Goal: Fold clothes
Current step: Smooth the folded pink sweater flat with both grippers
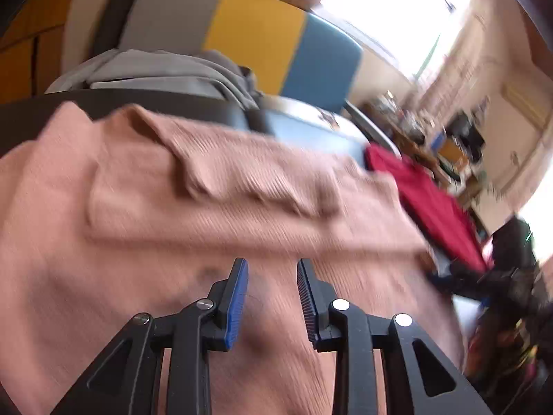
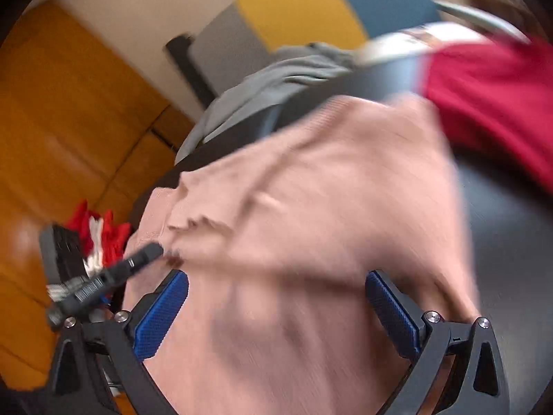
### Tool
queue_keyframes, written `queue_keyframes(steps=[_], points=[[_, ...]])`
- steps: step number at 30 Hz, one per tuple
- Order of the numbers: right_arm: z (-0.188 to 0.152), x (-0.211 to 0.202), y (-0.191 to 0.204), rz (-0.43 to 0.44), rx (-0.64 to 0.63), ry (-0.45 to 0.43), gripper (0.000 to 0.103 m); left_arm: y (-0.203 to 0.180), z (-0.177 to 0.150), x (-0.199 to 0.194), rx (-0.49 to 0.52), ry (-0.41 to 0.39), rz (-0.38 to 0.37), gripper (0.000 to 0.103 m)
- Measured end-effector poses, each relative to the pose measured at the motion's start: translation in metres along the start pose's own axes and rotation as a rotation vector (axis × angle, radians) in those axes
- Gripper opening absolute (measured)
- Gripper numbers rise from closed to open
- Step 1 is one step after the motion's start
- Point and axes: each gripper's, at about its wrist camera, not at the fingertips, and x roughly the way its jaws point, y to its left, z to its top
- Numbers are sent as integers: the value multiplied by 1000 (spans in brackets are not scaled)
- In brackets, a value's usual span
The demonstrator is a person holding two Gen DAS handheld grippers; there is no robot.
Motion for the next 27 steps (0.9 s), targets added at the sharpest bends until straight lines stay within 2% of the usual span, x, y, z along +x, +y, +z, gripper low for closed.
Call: queue_keyframes(steps=[1,2,4,10,13,16,19,23,27], points=[[-8,-15,-11,1,28,-17,103,-6,-12,1,27,13,3,29],[-15,-29,-20,10,54,-34,103,-10,-25,3,70,-15,24,29],[-22,-48,-35,32,98,-54,103,-11,-28,-2,69,-20,30,29],[-8,-37,-43,107,179,-27,103,-16,-31,-9,94,-19,67,29],[-1,-31,-48,144,219,-13,103,-15,-36,-9,97,-55,59,29],[6,-26,-52,182,259,1,103,-8,-36,-9,56,-52,24,29],[21,-13,-53,157,262,-5,103,-3,-36,-6,28,-56,-16,29],[40,-6,-56,11,206,-50,97,-3,-36,-4,36,-56,-11,29],[43,-9,-57,-16,188,-50,89,-3,-36,-3,37,-58,-12,29]])
